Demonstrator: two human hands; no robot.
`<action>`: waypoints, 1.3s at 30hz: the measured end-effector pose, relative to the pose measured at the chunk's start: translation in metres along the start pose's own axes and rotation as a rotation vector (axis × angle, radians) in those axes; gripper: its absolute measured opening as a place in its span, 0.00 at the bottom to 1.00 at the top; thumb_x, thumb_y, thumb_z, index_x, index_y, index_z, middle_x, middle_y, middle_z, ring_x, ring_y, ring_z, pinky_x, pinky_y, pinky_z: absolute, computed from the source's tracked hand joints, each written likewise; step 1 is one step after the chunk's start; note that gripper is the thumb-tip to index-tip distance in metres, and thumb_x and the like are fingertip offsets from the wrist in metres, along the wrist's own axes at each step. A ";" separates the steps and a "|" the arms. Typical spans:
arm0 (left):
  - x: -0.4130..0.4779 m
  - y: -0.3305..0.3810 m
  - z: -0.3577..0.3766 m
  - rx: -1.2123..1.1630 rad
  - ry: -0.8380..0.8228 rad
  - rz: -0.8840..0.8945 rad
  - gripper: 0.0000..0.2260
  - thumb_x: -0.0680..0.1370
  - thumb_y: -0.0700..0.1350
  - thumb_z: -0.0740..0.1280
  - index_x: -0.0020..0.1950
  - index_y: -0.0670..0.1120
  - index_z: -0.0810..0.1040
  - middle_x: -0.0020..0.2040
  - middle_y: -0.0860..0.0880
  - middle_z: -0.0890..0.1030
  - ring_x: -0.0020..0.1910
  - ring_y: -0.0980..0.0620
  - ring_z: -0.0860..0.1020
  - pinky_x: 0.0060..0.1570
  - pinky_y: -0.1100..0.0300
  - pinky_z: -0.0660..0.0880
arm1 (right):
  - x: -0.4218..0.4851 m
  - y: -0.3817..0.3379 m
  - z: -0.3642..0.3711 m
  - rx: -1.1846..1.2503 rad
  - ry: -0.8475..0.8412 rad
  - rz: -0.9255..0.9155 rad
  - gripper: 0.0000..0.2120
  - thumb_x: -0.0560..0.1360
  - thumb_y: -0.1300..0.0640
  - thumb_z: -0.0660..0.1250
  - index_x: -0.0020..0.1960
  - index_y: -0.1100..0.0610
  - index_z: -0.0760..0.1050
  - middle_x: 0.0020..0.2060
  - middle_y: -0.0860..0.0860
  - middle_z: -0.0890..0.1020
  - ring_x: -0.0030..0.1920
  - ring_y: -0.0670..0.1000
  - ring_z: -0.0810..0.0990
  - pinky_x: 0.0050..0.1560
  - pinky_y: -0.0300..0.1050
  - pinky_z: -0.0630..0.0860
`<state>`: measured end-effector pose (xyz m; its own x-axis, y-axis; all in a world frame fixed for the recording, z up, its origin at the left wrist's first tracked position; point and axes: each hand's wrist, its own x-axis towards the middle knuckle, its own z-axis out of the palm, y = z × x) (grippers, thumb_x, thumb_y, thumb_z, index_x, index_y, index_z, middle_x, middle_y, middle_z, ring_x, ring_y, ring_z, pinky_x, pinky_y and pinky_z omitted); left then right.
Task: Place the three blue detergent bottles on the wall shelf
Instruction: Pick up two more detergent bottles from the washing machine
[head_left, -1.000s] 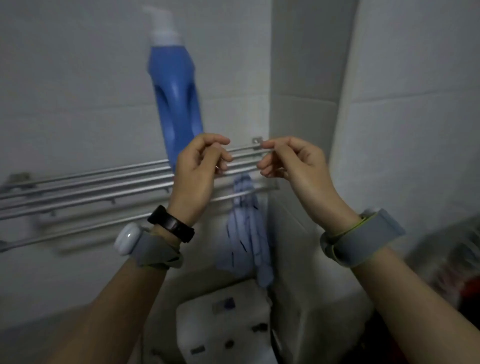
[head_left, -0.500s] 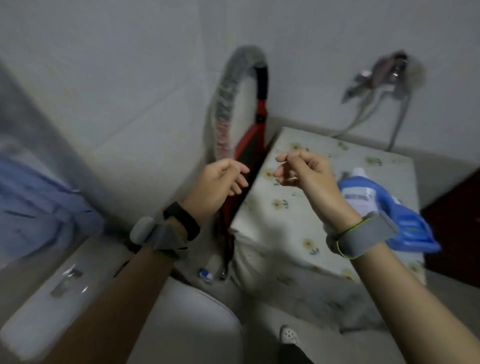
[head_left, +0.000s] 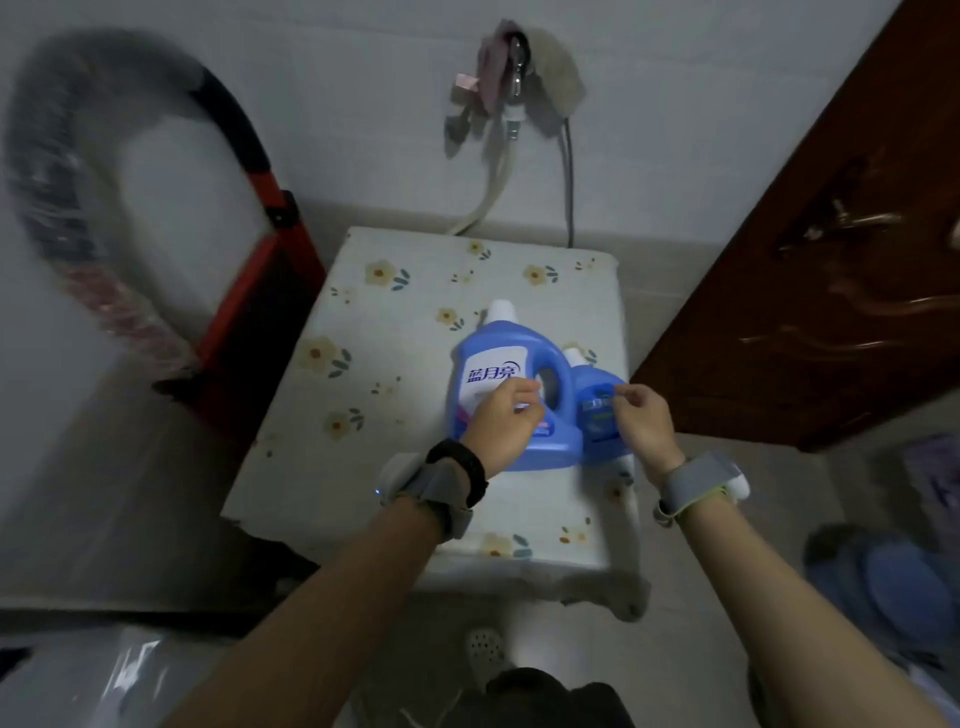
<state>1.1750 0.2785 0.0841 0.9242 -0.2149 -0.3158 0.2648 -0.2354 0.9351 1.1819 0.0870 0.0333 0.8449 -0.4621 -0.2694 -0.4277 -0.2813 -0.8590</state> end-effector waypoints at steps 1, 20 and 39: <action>0.011 0.001 0.014 0.004 -0.001 -0.025 0.15 0.78 0.36 0.61 0.64 0.37 0.71 0.55 0.44 0.75 0.53 0.48 0.75 0.41 0.74 0.73 | 0.014 0.013 -0.007 -0.069 0.000 0.022 0.11 0.76 0.62 0.62 0.57 0.64 0.76 0.49 0.60 0.79 0.51 0.57 0.77 0.55 0.53 0.74; 0.103 0.004 0.086 0.230 -0.010 -0.520 0.19 0.78 0.46 0.63 0.64 0.36 0.70 0.66 0.38 0.73 0.61 0.41 0.74 0.62 0.52 0.70 | 0.055 0.029 -0.020 0.238 -0.431 0.367 0.19 0.74 0.65 0.69 0.61 0.72 0.73 0.58 0.70 0.79 0.58 0.68 0.79 0.62 0.64 0.74; -0.064 0.049 -0.155 0.177 0.680 0.226 0.13 0.75 0.54 0.68 0.31 0.52 0.73 0.24 0.55 0.76 0.24 0.62 0.75 0.24 0.72 0.68 | -0.053 -0.138 0.077 0.280 -0.579 -0.221 0.13 0.71 0.60 0.73 0.54 0.61 0.79 0.49 0.62 0.85 0.46 0.61 0.85 0.48 0.61 0.82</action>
<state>1.1711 0.4276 0.1752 0.9326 0.3455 0.1046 0.0527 -0.4169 0.9074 1.2205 0.2150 0.1327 0.9719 0.1281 -0.1975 -0.1921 -0.0533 -0.9799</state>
